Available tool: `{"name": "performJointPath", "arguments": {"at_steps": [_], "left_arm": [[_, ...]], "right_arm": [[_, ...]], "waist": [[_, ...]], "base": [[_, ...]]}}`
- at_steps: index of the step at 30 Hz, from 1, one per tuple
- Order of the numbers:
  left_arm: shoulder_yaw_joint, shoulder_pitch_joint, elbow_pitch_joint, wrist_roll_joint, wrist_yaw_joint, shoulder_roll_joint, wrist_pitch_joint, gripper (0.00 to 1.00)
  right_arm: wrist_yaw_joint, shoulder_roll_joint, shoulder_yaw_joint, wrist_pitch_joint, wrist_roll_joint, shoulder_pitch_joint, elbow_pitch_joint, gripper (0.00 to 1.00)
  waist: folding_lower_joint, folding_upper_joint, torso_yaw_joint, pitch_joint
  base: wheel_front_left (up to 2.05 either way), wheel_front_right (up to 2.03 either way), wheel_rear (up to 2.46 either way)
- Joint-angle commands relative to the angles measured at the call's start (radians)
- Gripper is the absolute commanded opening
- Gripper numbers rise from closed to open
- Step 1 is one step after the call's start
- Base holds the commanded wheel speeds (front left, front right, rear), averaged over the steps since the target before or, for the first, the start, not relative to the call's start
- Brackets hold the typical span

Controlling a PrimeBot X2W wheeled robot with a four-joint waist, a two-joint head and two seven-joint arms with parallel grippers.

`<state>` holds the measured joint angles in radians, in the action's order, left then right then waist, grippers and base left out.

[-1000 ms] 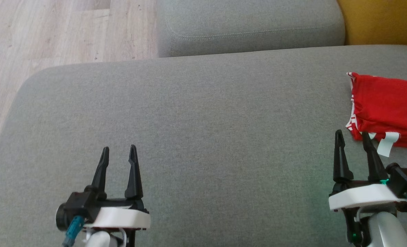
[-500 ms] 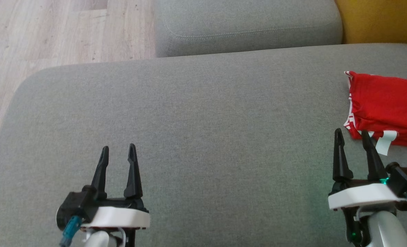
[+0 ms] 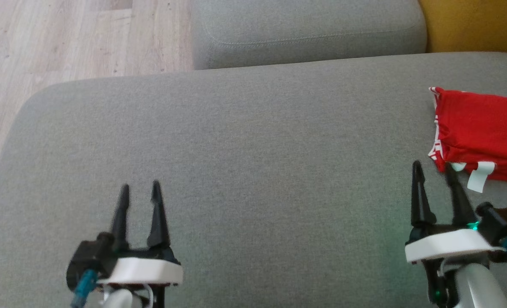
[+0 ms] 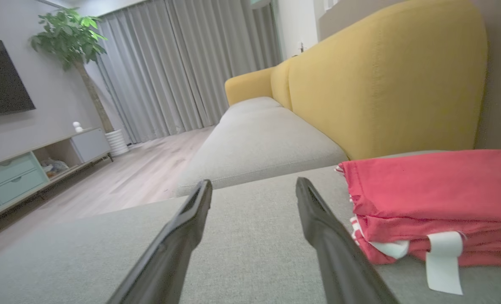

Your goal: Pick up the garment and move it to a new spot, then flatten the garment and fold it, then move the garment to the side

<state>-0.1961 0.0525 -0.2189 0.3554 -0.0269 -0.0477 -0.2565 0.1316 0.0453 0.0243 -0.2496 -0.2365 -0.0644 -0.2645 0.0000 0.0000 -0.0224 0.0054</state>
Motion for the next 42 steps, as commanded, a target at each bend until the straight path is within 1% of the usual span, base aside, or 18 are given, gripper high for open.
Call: {"name": "performJointPath", "arguments": {"at_steps": [1,5,13,42], "left_arm": [[0.000,0.000,0.000,0.000,0.000,0.000,0.000,0.00],[-0.001,-0.018,-0.054,0.004,0.001,0.000,0.003,0.00],[0.022,-0.012,-0.053,0.107,0.013,-0.002,0.030,0.00],[0.088,0.004,-0.046,0.390,0.049,-0.005,0.110,0.00]], "right_arm": [[0.000,0.000,0.000,0.000,0.001,0.000,0.001,0.00],[0.000,-0.002,-0.004,0.005,-0.005,0.020,-0.055,0.00],[0.000,-0.001,0.004,0.034,-0.115,0.015,-0.049,0.00],[0.000,0.000,0.024,0.114,-0.422,0.001,-0.032,0.00]], "waist": [[0.0000,0.0000,0.000,0.000],[0.0000,0.0000,0.000,0.000],[0.0000,0.0000,0.002,0.000],[0.0000,0.0000,0.007,-0.001]], "base": [[0.00,0.00,0.00],[0.00,0.00,0.00],[0.00,0.00,0.00],[0.00,0.00,0.00]]}}
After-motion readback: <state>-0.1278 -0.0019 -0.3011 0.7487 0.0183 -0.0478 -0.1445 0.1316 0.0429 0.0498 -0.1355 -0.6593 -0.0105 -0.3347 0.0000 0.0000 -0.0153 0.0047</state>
